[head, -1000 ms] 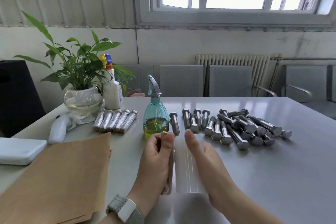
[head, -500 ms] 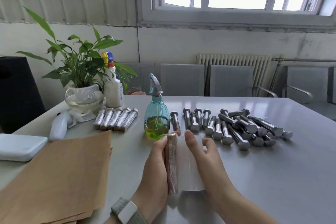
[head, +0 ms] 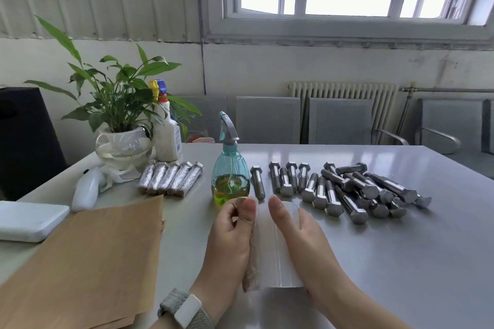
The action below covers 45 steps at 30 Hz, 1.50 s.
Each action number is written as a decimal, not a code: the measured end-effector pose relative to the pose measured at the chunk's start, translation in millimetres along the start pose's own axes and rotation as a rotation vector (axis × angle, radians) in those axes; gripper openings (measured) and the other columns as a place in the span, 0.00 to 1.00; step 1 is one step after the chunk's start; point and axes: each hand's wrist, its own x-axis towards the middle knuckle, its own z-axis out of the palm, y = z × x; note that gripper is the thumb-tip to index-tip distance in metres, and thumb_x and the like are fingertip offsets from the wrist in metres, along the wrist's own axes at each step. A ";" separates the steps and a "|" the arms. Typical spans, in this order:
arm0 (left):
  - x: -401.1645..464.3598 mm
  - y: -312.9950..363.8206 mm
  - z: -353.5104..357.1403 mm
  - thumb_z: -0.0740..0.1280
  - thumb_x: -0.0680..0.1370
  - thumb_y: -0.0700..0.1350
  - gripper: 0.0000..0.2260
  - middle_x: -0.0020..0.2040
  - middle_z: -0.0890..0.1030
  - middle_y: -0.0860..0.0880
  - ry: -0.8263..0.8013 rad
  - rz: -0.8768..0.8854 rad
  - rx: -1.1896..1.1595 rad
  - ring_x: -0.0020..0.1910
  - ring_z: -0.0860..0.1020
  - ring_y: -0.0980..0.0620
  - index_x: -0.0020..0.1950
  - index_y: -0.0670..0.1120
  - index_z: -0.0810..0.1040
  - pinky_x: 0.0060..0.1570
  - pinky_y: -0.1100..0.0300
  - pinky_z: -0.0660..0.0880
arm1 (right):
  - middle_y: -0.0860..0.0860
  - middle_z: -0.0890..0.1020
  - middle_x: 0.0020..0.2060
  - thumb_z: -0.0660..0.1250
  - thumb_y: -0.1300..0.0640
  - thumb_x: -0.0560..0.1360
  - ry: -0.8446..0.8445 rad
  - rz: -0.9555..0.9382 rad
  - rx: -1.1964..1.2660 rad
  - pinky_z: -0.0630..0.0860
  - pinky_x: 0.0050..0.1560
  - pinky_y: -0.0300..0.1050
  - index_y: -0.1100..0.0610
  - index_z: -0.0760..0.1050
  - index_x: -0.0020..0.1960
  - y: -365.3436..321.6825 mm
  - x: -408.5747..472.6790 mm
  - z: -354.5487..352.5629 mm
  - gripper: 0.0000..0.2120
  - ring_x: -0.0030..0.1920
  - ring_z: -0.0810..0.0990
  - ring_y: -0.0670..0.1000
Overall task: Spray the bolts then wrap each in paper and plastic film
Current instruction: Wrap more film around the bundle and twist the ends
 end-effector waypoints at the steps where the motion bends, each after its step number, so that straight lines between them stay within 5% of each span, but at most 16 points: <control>1: -2.0 1.1 1.1 0.70 0.67 0.69 0.24 0.45 0.84 0.44 0.012 0.002 0.002 0.46 0.83 0.43 0.48 0.51 0.80 0.50 0.45 0.79 | 0.51 0.85 0.44 0.60 0.20 0.63 0.014 -0.006 0.008 0.81 0.52 0.56 0.52 0.78 0.51 0.7 -1.0 1.2 0.38 0.46 0.85 0.51; 5: -11.8 4.3 7.1 0.72 0.70 0.65 0.24 0.45 0.83 0.44 0.019 -0.109 -0.189 0.45 0.82 0.46 0.54 0.47 0.77 0.45 0.46 0.80 | 0.45 0.85 0.41 0.52 0.23 0.68 0.079 -0.017 0.056 0.80 0.49 0.56 0.46 0.79 0.48 1.9 -4.8 8.8 0.31 0.42 0.84 0.47; 8: -15.4 7.8 8.9 0.67 0.71 0.67 0.26 0.51 0.84 0.40 -0.047 -0.281 -0.368 0.49 0.83 0.43 0.57 0.47 0.81 0.45 0.50 0.80 | 0.43 0.84 0.38 0.57 0.21 0.67 0.103 -0.063 0.049 0.78 0.39 0.43 0.46 0.77 0.47 0.3 -6.4 8.5 0.30 0.39 0.83 0.44; 11: -13.9 4.2 11.5 0.58 0.79 0.56 0.20 0.52 0.84 0.41 -0.027 -0.273 -0.361 0.51 0.84 0.45 0.55 0.46 0.84 0.47 0.53 0.81 | 0.45 0.83 0.37 0.64 0.27 0.65 0.116 -0.018 0.090 0.73 0.29 0.32 0.48 0.74 0.51 -0.8 -5.3 6.1 0.27 0.34 0.82 0.40; 13: -12.0 2.8 10.9 0.55 0.83 0.53 0.19 0.52 0.85 0.43 0.017 -0.232 -0.251 0.52 0.83 0.47 0.57 0.47 0.83 0.52 0.51 0.79 | 0.47 0.85 0.39 0.67 0.29 0.64 0.025 0.047 0.130 0.76 0.32 0.35 0.49 0.76 0.53 -1.3 -4.0 3.6 0.28 0.37 0.84 0.42; 17: -11.0 3.4 7.7 0.58 0.74 0.66 0.25 0.54 0.85 0.48 0.021 -0.131 -0.101 0.56 0.82 0.48 0.61 0.51 0.79 0.59 0.48 0.77 | 0.49 0.86 0.47 0.69 0.26 0.64 -0.121 0.063 0.157 0.81 0.47 0.48 0.50 0.78 0.56 -3.5 -2.7 -5.1 0.33 0.48 0.86 0.49; 20: -8.0 3.3 4.1 0.59 0.72 0.68 0.28 0.56 0.84 0.50 -0.011 -0.065 -0.022 0.59 0.81 0.49 0.62 0.52 0.78 0.62 0.46 0.75 | 0.37 0.85 0.44 0.66 0.25 0.64 -0.120 0.013 0.164 0.78 0.41 0.34 0.43 0.74 0.55 -4.6 -6.2 -5.9 0.28 0.46 0.84 0.38; 25: 0.6 3.9 -3.4 0.62 0.71 0.66 0.25 0.37 0.81 0.50 0.027 -0.070 -0.027 0.35 0.79 0.53 0.48 0.45 0.78 0.34 0.60 0.77 | 0.50 0.86 0.44 0.71 0.30 0.63 -0.022 -0.028 0.081 0.82 0.49 0.54 0.51 0.73 0.55 -1.4 -4.6 -1.4 0.31 0.44 0.86 0.50; 28: 1.0 6.1 -1.9 0.65 0.71 0.65 0.22 0.34 0.78 0.48 0.049 -0.039 -0.036 0.33 0.75 0.50 0.46 0.45 0.77 0.32 0.58 0.74 | 0.45 0.85 0.41 0.71 0.27 0.57 0.008 -0.074 0.062 0.82 0.45 0.48 0.48 0.73 0.54 -3.4 -5.3 -0.7 0.35 0.42 0.85 0.46; 31: -2.1 6.0 2.3 0.67 0.69 0.64 0.23 0.39 0.82 0.44 0.062 -0.014 -0.039 0.39 0.80 0.45 0.50 0.46 0.77 0.42 0.50 0.79 | 0.38 0.83 0.40 0.65 0.23 0.59 0.021 -0.118 0.053 0.78 0.42 0.38 0.46 0.70 0.53 -3.1 -8.4 1.9 0.33 0.40 0.83 0.40; 33: -3.9 5.3 4.1 0.69 0.68 0.63 0.20 0.44 0.84 0.43 0.062 -0.063 -0.115 0.43 0.82 0.45 0.50 0.48 0.78 0.47 0.46 0.81 | 0.37 0.82 0.38 0.57 0.21 0.62 0.046 -0.116 0.046 0.79 0.43 0.42 0.43 0.69 0.50 -0.5 -9.0 5.0 0.29 0.39 0.82 0.40; 35: -6.7 5.9 3.3 0.72 0.67 0.61 0.18 0.47 0.84 0.43 0.031 -0.133 -0.218 0.44 0.83 0.46 0.50 0.51 0.78 0.42 0.45 0.82 | 0.39 0.82 0.37 0.52 0.22 0.65 0.093 -0.094 0.025 0.80 0.45 0.51 0.40 0.68 0.46 -0.6 -11.0 9.2 0.24 0.37 0.81 0.41; 39: -13.3 12.4 6.8 0.71 0.71 0.62 0.26 0.52 0.84 0.39 -0.106 -0.232 -0.379 0.50 0.84 0.41 0.60 0.45 0.77 0.40 0.51 0.81 | 0.43 0.82 0.39 0.49 0.21 0.63 0.153 -0.116 -0.186 0.79 0.47 0.52 0.35 0.64 0.49 -3.7 -11.5 9.9 0.24 0.39 0.80 0.41; 42: -15.1 9.0 10.1 0.61 0.77 0.57 0.20 0.51 0.85 0.40 -0.095 -0.268 -0.418 0.49 0.84 0.45 0.59 0.45 0.81 0.38 0.57 0.81 | 0.44 0.80 0.43 0.55 0.22 0.63 0.157 -0.082 -0.190 0.80 0.45 0.49 0.37 0.64 0.50 -2.6 -7.7 7.7 0.25 0.40 0.81 0.41; 45: -13.3 6.6 8.1 0.56 0.82 0.54 0.17 0.52 0.85 0.44 -0.062 -0.198 -0.249 0.53 0.83 0.46 0.57 0.48 0.82 0.51 0.51 0.79 | 0.48 0.83 0.45 0.66 0.27 0.61 0.031 0.031 0.047 0.78 0.35 0.38 0.44 0.74 0.53 -1.3 -4.1 2.4 0.28 0.39 0.83 0.41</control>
